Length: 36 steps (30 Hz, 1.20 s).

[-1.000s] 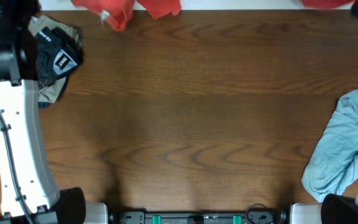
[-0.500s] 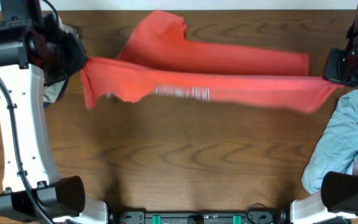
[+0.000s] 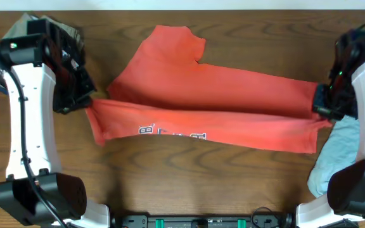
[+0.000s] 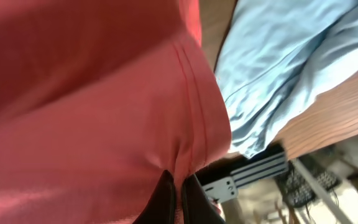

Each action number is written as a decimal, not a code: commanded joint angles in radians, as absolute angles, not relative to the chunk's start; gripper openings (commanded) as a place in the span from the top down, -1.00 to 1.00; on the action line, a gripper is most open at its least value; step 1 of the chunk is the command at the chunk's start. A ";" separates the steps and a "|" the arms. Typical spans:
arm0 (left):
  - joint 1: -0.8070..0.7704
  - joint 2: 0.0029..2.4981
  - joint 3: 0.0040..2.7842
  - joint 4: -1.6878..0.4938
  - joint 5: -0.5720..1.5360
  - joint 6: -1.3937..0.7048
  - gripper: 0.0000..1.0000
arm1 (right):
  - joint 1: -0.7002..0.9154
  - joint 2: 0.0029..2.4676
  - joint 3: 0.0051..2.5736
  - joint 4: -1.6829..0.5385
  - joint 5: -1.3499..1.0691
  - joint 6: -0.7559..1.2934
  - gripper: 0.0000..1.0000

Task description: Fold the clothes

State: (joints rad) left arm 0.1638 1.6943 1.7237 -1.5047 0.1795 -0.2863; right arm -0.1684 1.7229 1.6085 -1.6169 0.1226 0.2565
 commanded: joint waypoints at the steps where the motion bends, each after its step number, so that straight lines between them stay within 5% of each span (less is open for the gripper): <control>1: 0.173 1.693 1.659 -1.510 0.156 -0.307 0.88 | -0.184 1.724 1.512 -1.600 0.112 0.300 0.98; 36: 0.173 1.581 1.606 -1.686 0.137 -0.319 0.88 | -0.182 1.420 1.393 -1.645 0.021 0.398 0.97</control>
